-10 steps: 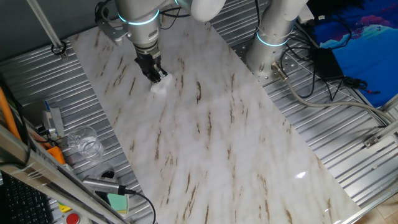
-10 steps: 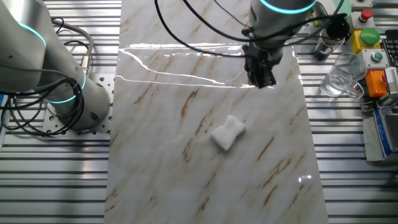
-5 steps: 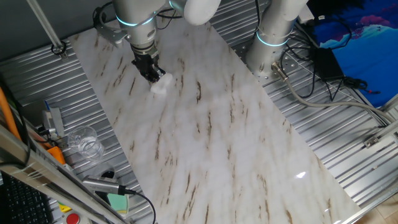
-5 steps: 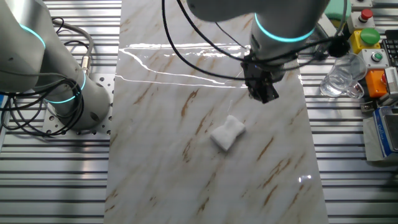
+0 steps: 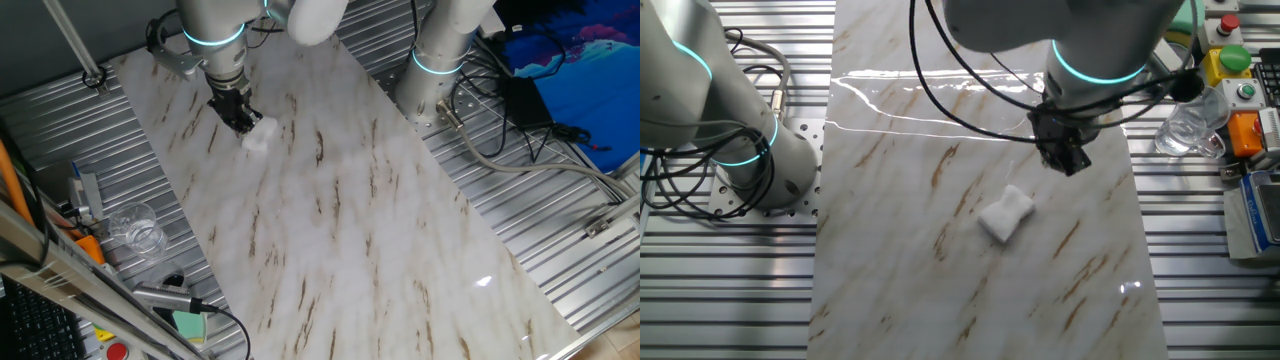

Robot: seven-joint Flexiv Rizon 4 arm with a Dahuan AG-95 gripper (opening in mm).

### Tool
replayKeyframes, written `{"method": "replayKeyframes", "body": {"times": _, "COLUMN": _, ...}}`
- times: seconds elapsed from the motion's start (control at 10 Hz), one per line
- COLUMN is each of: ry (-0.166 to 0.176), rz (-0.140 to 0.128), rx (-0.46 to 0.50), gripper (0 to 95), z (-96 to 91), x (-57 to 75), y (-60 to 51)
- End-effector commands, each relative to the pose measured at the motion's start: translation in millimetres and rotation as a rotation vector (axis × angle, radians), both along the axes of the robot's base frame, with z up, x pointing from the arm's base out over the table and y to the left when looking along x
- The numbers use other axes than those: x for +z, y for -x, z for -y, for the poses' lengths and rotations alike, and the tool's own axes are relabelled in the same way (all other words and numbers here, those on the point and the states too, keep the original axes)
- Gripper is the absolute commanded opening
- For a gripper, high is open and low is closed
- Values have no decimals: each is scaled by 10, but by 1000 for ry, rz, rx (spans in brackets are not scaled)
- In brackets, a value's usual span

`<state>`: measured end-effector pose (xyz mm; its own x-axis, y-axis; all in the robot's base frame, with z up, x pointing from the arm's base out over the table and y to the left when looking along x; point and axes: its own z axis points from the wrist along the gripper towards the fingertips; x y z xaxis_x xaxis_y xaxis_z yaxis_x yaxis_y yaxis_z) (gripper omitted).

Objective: Clean the tabletop with a sponge

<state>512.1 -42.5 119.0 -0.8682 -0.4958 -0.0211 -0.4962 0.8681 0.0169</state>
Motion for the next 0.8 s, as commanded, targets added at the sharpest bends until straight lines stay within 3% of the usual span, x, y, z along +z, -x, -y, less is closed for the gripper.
{"method": "replayKeyframes", "body": {"times": 0.1, "ry": -66, "rz": -7, "rx": 38, "gripper": 0, "z": 115, "x": 6, "y": -80}}
{"method": "replayKeyframes", "body": {"times": 0.3, "ry": -54, "rz": -9, "rx": 14, "gripper": 0, "z": 179, "x": -30, "y": -143}}
{"method": "replayKeyframes", "body": {"times": 0.8, "ry": -64, "rz": -7, "rx": 1, "gripper": 0, "z": 189, "x": -110, "y": -145}}
